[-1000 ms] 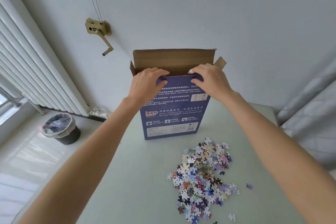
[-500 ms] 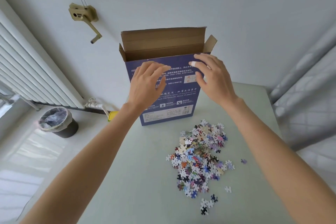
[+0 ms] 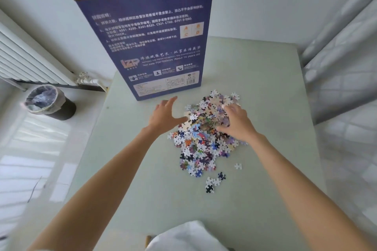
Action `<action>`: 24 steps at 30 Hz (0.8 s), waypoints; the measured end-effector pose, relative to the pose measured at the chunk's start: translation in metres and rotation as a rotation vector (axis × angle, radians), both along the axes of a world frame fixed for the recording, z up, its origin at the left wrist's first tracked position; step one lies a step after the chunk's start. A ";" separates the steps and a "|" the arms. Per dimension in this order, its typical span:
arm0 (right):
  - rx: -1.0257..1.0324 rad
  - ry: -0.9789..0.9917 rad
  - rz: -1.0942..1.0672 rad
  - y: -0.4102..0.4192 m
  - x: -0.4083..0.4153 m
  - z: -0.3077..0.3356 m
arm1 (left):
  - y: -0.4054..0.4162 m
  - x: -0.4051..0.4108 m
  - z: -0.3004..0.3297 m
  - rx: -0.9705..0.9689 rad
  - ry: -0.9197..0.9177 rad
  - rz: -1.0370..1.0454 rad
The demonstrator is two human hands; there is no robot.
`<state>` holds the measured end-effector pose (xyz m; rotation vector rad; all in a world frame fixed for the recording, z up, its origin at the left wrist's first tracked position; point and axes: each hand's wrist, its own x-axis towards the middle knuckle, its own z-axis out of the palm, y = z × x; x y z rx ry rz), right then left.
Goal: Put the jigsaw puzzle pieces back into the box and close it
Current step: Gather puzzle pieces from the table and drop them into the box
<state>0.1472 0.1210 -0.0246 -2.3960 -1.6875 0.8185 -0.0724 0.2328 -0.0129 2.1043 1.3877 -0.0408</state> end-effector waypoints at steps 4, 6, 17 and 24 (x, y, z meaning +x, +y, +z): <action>-0.224 0.004 -0.046 -0.013 -0.001 -0.044 | -0.025 0.007 -0.053 -0.160 0.200 -0.021; -0.250 -0.032 0.000 -0.016 -0.015 -0.057 | -0.038 0.011 -0.070 -0.150 0.216 -0.052; 0.040 0.136 -0.079 -0.009 -0.047 -0.071 | -0.049 0.024 -0.077 -0.080 0.008 -0.029; 0.165 0.170 -0.133 -0.012 -0.040 -0.062 | -0.042 0.015 -0.073 -0.078 -0.055 -0.019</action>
